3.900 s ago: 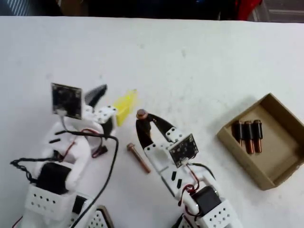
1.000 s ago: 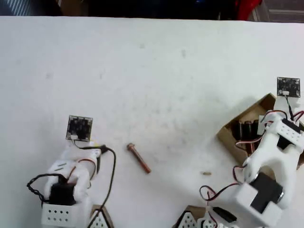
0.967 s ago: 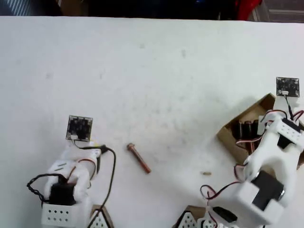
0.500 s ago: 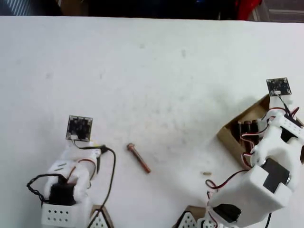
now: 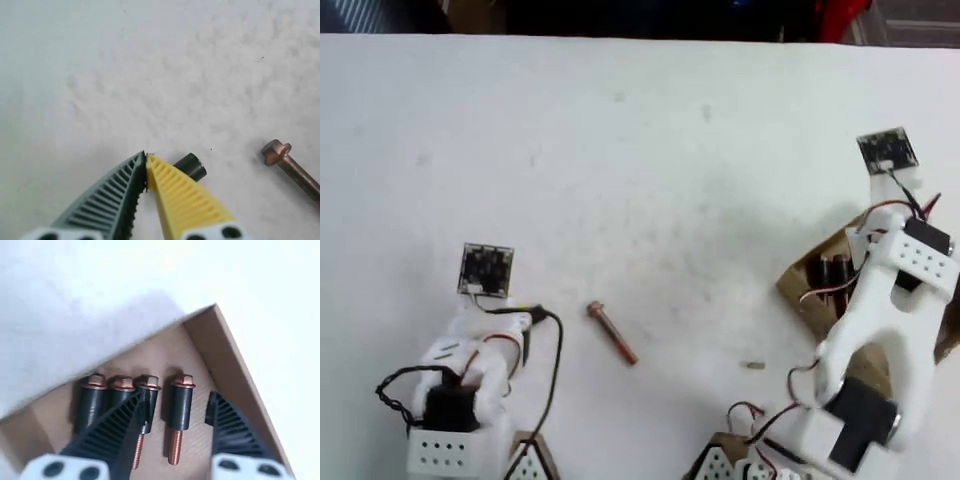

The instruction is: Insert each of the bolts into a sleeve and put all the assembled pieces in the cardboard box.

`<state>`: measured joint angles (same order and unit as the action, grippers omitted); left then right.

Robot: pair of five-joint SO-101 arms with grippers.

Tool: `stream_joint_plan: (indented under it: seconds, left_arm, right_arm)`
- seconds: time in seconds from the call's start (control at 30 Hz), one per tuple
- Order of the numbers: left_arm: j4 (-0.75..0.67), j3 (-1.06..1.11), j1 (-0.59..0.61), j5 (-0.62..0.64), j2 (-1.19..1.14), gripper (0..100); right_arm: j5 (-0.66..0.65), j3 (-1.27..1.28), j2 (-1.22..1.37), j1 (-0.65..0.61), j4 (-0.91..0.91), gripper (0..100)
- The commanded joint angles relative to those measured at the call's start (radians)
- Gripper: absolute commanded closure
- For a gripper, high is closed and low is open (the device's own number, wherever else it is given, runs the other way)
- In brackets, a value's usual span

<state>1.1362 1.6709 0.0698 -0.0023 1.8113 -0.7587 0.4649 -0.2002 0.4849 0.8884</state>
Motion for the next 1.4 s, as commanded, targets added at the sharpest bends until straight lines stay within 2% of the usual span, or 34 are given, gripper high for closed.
stream_joint_plan:
  seconds: [0.0,0.3,0.4,0.6,0.83,1.1,1.37]
  left_arm:
    - [0.006,-0.014,0.087,-0.008,0.008,98]
    - [0.009,-0.026,0.173,-0.008,0.008,98]
    - [0.049,-0.044,0.199,-0.008,0.008,98]
    - [0.087,-0.057,0.199,-0.008,0.008,98]
    - [0.087,-0.057,0.234,-0.008,0.008,98]
    - [0.089,-0.044,0.372,-0.008,0.008,98]
    - [0.089,-0.044,0.387,-0.008,0.008,98]
  right_arm:
    - [-0.003,-0.051,-0.153,-0.079,0.093,86.4]
    - [-0.002,-0.049,-0.383,-0.371,0.314,86.2]
    - [0.025,-0.049,-0.435,-0.47,0.367,86.3]
    - [0.192,-0.049,-0.49,-0.641,0.387,86.2]
    - [0.207,-0.038,-0.484,-0.869,0.38,86.4]
    - [0.206,0.127,-0.484,-1.035,0.182,86.4]
    - [0.178,0.262,-0.484,-1.162,-0.007,86.5]
